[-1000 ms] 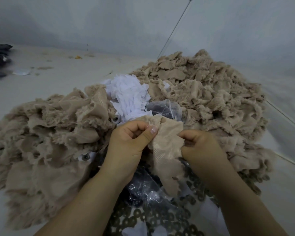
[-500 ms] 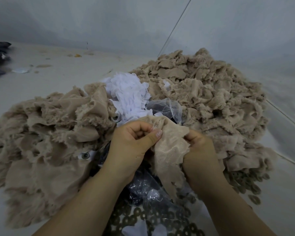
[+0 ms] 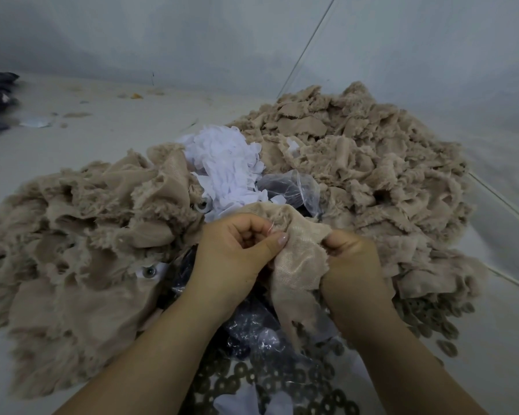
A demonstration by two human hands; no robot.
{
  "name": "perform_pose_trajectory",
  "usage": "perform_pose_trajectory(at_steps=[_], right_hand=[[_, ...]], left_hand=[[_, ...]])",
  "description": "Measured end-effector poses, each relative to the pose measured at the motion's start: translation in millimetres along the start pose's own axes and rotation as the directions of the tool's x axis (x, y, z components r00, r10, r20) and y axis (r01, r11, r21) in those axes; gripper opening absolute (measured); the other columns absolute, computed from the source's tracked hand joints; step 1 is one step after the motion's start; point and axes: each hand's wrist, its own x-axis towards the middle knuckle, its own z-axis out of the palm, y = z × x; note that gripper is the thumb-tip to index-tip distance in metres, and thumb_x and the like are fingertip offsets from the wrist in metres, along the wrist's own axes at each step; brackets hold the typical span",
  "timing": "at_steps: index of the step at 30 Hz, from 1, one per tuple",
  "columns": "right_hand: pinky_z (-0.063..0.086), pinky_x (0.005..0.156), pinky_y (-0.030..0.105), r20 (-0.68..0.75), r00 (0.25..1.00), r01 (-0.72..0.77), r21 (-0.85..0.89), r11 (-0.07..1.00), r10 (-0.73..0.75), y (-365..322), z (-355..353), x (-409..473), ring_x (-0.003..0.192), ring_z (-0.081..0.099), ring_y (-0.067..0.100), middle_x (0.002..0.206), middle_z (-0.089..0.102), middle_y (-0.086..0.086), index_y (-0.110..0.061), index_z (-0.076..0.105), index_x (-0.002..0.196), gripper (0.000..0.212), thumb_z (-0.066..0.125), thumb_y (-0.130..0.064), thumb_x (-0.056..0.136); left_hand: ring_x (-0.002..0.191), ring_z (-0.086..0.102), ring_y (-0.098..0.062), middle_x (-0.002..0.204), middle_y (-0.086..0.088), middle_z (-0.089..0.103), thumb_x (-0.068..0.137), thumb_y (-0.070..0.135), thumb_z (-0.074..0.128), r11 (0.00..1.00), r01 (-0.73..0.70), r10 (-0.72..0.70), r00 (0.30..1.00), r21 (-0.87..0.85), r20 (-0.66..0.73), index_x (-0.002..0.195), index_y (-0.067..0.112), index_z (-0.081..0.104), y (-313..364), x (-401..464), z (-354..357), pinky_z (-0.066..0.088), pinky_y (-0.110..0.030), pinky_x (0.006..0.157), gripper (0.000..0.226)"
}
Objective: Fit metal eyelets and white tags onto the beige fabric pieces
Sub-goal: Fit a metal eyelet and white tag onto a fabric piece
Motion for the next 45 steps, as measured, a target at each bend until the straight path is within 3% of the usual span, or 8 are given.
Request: perform_pose_trajectory(at_steps=[3, 7, 10, 13, 21, 30, 39, 45], right_hand=[[0.046, 0.046, 0.023, -0.033, 0.999, -0.008, -0.060, 0.998, 0.006, 1.9, -5.6, 2.0, 0.047, 0.055, 0.005, 0.051, 0.061, -0.004, -0.015, 0.067, 0.056, 0.039, 0.061, -0.004, 0.093], [0.042, 0.056, 0.036, -0.019, 1.000, 0.002, -0.023, 1.000, -0.002, 2.6, -0.9, -0.9, 0.058, 0.047, 0.025, 0.059, 0.048, 0.032, 0.013, 0.056, 0.071, 0.067, 0.072, -0.051, 0.079], [0.046, 0.049, 0.030, -0.058, 0.996, 0.061, -0.113, 0.992, -0.068, 7.8, -1.1, 0.6, 0.048, 0.054, 0.019, 0.050, 0.059, 0.014, -0.010, 0.066, 0.054, 0.039, 0.079, -0.042, 0.071], [0.057, 0.058, 0.027, -0.058, 0.998, 0.011, 0.014, 1.000, -0.010, 8.8, -1.8, 2.6, 0.067, 0.074, 0.023, 0.073, 0.075, 0.013, -0.013, 0.079, 0.073, 0.015, 0.075, -0.027, 0.072], [0.060, 0.068, 0.029, -0.128, 0.990, 0.063, 0.062, 0.996, -0.054, 9.4, 0.0, 2.5, 0.083, 0.075, 0.028, 0.086, 0.077, 0.015, -0.006, 0.079, 0.087, 0.008, 0.072, -0.005, 0.084], [0.060, 0.068, 0.030, -0.121, 0.992, 0.055, 0.093, 0.994, -0.044, 9.9, 2.8, 1.5, 0.082, 0.076, 0.028, 0.086, 0.077, 0.014, -0.009, 0.079, 0.089, 0.019, 0.075, -0.020, 0.073], [0.060, 0.075, 0.037, -0.097, 0.995, 0.031, 0.117, 0.993, -0.020, 13.0, 0.9, 1.9, 0.090, 0.075, 0.032, 0.092, 0.077, 0.016, -0.010, 0.078, 0.092, 0.013, 0.072, -0.002, 0.085], [0.060, 0.081, 0.043, -0.024, 0.999, -0.025, 0.190, 0.981, 0.030, 4.7, -1.0, 1.5, 0.097, 0.072, 0.036, 0.102, 0.075, 0.018, -0.009, 0.065, 0.121, 0.036, 0.072, -0.004, 0.087]], left_hand=[[0.055, 0.058, -0.016, 0.062, -0.012, 0.066, 0.077, 0.003, 0.081, 0.995, -0.041, 0.044, 0.999, 0.093, -0.029, 0.069, 0.011, 0.071, -1.7, -0.3, 1.7, 0.053, -0.031, 0.055, 0.015], [0.055, 0.059, -0.014, 0.062, -0.007, 0.067, 0.078, 0.006, 0.081, 0.984, -0.091, 0.102, 0.993, 0.154, -0.060, 0.070, 0.013, 0.071, -3.6, -2.0, 3.4, 0.053, -0.029, 0.054, 0.015], [0.055, 0.061, -0.010, 0.064, -0.003, 0.068, 0.080, 0.005, 0.079, 0.963, -0.159, 0.175, 0.983, 0.220, -0.054, 0.070, 0.016, 0.070, -5.7, -3.8, 4.3, 0.052, -0.022, 0.052, 0.017], [0.055, 0.064, -0.012, 0.065, -0.001, 0.068, 0.080, 0.008, 0.078, 0.966, -0.163, 0.174, 0.984, 0.200, -0.037, 0.072, 0.018, 0.070, -6.8, -3.9, 5.0, 0.053, -0.023, 0.054, 0.015], [0.065, 0.066, -0.021, 0.070, -0.012, 0.072, 0.083, 0.001, 0.073, 0.997, 0.029, -0.031, 0.999, -0.078, -0.023, 0.073, 0.013, 0.075, -5.2, -2.1, 4.7, 0.057, -0.032, 0.064, 0.016], [0.060, 0.058, -0.025, 0.062, -0.012, 0.065, 0.088, -0.002, 0.067, 0.990, 0.085, -0.090, 0.995, -0.115, -0.033, 0.065, 0.014, 0.071, -4.1, -2.3, 5.6, 0.052, -0.032, 0.059, 0.028], [0.061, 0.058, -0.013, 0.067, 0.004, 0.062, 0.082, 0.002, 0.071, 0.866, -0.248, 0.327, 0.938, 0.435, -0.117, 0.070, 0.015, 0.064, -5.7, -7.7, 9.9, 0.051, -0.032, 0.058, 0.019], [0.096, 0.059, -0.020, 0.102, -0.014, 0.063, 0.081, -0.015, 0.062, 0.478, -0.680, 0.715, 0.669, 0.556, 0.203, 0.086, -0.005, 0.071, -0.4, -7.4, 5.6, 0.049, -0.026, 0.086, 0.014]])
